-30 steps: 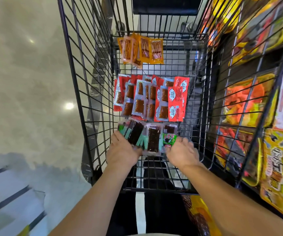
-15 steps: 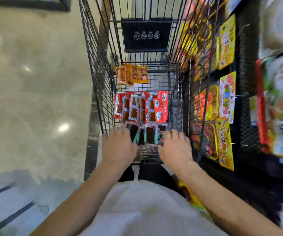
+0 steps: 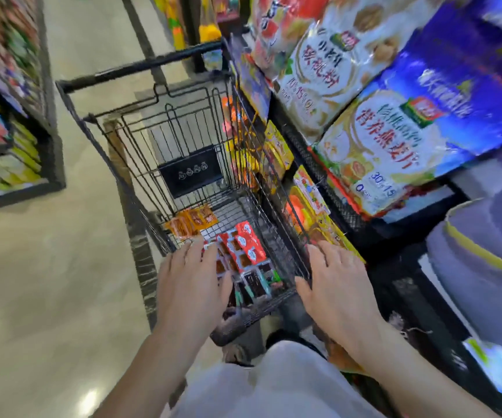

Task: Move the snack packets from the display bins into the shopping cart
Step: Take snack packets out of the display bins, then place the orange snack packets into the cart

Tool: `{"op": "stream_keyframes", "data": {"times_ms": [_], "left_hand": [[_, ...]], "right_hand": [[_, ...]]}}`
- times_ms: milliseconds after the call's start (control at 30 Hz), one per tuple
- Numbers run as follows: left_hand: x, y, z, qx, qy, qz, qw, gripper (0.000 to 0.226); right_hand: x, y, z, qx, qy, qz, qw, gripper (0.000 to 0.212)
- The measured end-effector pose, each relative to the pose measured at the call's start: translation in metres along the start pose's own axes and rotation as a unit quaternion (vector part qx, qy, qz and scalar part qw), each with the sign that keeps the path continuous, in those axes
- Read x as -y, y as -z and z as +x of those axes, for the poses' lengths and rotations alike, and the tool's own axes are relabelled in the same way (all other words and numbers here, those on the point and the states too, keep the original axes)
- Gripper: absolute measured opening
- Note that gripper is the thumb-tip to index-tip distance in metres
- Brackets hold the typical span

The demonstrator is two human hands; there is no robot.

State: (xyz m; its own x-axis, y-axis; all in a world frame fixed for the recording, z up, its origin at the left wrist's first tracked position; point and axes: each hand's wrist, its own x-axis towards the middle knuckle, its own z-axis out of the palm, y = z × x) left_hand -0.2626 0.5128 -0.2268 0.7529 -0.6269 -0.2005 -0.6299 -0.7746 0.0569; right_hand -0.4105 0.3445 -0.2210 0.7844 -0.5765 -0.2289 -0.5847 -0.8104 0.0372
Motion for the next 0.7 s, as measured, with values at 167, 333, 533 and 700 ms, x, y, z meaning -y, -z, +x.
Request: {"op": "stream_keyframes", "data": {"times_ms": [167,333,533,700], "left_hand": [[-0.042,0.031,0.006,-0.043,-0.123,0.032,0.991,0.063],[-0.122,0.054,0.009,-0.059,-0.243,0.035,0.968,0.06],[-0.243,0.063,-0.006,-0.07,-0.346,0.047,0.934,0.062],[-0.352,0.055,-0.037,-0.068,-0.426,0.014,0.902,0.052]], "right_hand": [[-0.033,0.018,-0.05,-0.053,-0.113,0.018,0.992,0.069],[-0.092,0.025,-0.095,-0.108,-0.244,0.057,0.962,0.066],[-0.182,0.023,-0.155,-0.137,-0.368,0.075,0.917,0.063],[-0.268,0.002,-0.22,-0.149,-0.447,0.08,0.878,0.059]]}}
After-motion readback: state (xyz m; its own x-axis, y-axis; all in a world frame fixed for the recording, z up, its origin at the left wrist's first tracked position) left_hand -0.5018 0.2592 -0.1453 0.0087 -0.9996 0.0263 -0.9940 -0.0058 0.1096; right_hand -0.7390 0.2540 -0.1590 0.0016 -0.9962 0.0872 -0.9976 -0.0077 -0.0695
